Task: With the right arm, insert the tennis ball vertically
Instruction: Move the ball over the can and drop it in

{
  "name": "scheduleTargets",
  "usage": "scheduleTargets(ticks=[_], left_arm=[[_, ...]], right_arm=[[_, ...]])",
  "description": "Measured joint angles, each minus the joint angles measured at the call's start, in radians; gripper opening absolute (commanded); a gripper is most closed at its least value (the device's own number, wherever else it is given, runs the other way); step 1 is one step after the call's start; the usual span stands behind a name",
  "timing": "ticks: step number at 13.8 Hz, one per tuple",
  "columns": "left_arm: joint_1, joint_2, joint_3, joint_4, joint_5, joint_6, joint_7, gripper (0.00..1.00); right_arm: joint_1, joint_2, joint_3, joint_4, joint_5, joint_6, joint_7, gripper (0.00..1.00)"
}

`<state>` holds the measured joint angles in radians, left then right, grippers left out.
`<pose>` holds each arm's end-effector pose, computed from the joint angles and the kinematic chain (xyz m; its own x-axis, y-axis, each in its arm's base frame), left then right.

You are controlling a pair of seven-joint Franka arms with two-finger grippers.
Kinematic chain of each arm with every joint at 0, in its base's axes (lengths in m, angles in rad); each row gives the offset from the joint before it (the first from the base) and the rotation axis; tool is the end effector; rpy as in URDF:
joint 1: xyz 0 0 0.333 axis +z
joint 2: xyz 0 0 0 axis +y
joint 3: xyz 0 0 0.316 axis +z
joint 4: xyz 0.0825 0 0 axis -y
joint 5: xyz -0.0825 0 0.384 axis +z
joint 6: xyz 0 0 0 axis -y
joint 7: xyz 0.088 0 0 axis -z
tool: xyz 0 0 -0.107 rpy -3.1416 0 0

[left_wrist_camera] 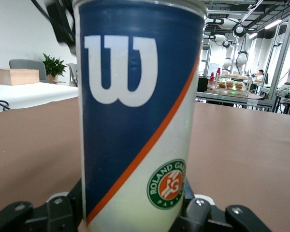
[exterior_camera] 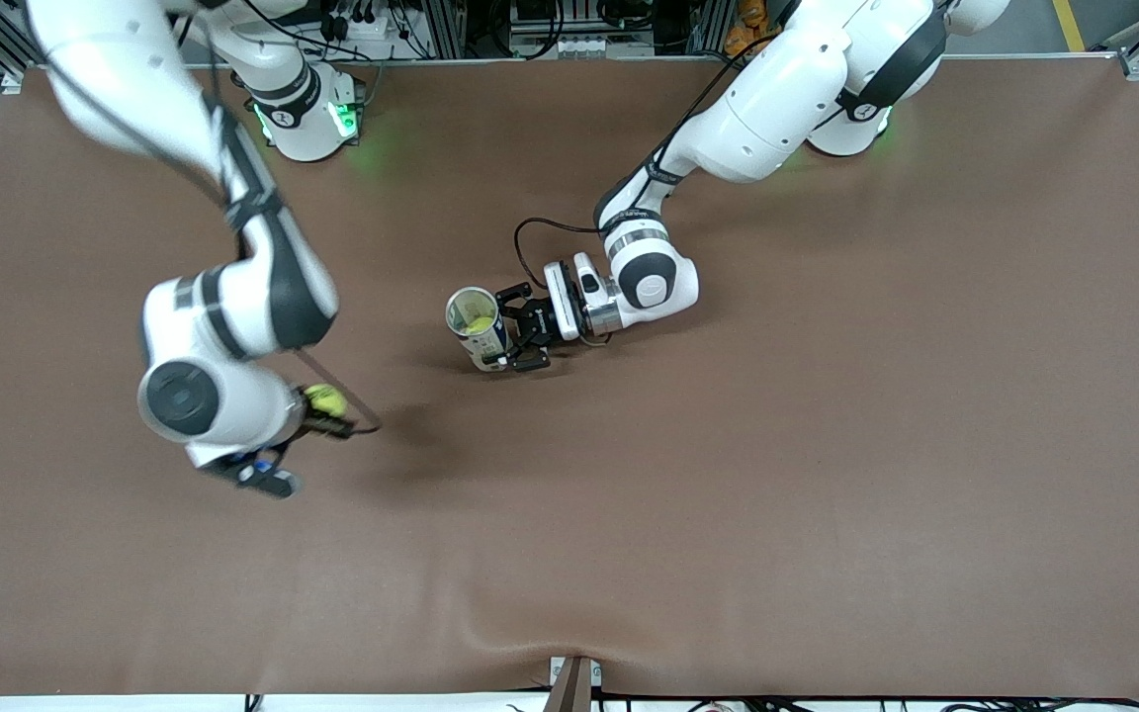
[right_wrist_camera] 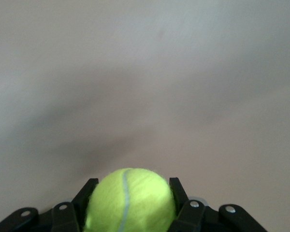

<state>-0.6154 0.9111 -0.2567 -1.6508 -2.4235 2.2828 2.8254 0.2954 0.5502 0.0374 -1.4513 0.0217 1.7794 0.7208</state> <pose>0.4365 -0.5164 0.0998 0.1260 -0.0893 0.9880 -0.9658 -0.2387 0.1016 0.6445 0.2204 0.3504 0.9003 -0.3909 -0.1912 -0.3748 -0.9199 0.1158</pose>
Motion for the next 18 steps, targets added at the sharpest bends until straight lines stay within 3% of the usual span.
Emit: scheduleTargets(ticks=[5,10,14,16,17,18], left_arm=[[0.0,0.0,0.0,-0.002,0.0,0.001,0.0,0.74],[0.0,0.0,-0.001,-0.008,0.0,-0.004,0.002,0.73],[0.0,0.0,-0.001,-0.008,0.0,-0.004,0.002,0.74],[0.0,0.0,-0.001,-0.008,0.0,-0.004,0.002,0.74],[0.0,0.0,-0.001,-0.007,0.0,-0.004,0.002,0.75],[0.0,0.0,-0.001,-0.007,0.0,-0.004,0.002,0.75]], right_arm=[[0.197,-0.041,0.002,0.002,0.039,-0.077,0.335,0.06],[0.229,-0.074,-0.001,0.007,0.043,-0.16,0.405,0.08],[0.254,-0.082,0.0,0.008,0.057,-0.162,0.461,0.21],[0.268,-0.082,0.0,0.008,0.064,-0.162,0.476,0.63],[0.273,-0.082,0.0,0.008,0.067,-0.162,0.482,0.98],[0.277,-0.082,0.0,0.008,0.069,-0.162,0.486,1.0]])
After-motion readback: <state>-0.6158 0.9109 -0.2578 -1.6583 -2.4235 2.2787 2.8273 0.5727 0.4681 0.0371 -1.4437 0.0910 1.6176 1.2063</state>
